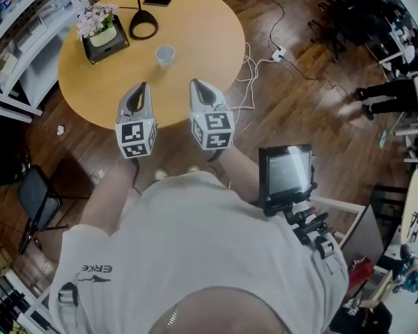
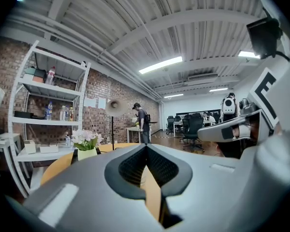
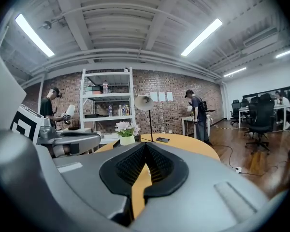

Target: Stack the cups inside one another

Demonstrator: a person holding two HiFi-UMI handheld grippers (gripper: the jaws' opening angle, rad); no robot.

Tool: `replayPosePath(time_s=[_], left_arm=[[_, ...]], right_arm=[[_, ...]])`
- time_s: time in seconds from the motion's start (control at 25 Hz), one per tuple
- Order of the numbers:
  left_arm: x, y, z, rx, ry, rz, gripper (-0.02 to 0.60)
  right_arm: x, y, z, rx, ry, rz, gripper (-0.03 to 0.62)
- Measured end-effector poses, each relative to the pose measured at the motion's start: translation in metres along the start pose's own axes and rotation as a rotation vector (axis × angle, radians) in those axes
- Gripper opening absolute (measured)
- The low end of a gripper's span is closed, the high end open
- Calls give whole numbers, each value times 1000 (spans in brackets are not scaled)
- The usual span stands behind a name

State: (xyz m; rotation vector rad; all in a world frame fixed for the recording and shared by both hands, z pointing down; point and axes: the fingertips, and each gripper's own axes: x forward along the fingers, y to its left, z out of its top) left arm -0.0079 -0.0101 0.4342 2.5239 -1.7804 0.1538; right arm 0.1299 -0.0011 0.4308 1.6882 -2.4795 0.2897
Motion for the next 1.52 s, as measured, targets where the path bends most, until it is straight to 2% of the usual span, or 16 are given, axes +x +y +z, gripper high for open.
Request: replayPosePath(time_s=[0.76, 1.52], left_arm=[[-14, 11, -9, -21, 18, -4, 2], [-7, 21, -5, -23, 12, -28, 2]], right_arm=[[-1, 14, -15, 3, 55, 10, 12], [8, 21, -10, -20, 53, -6, 12]])
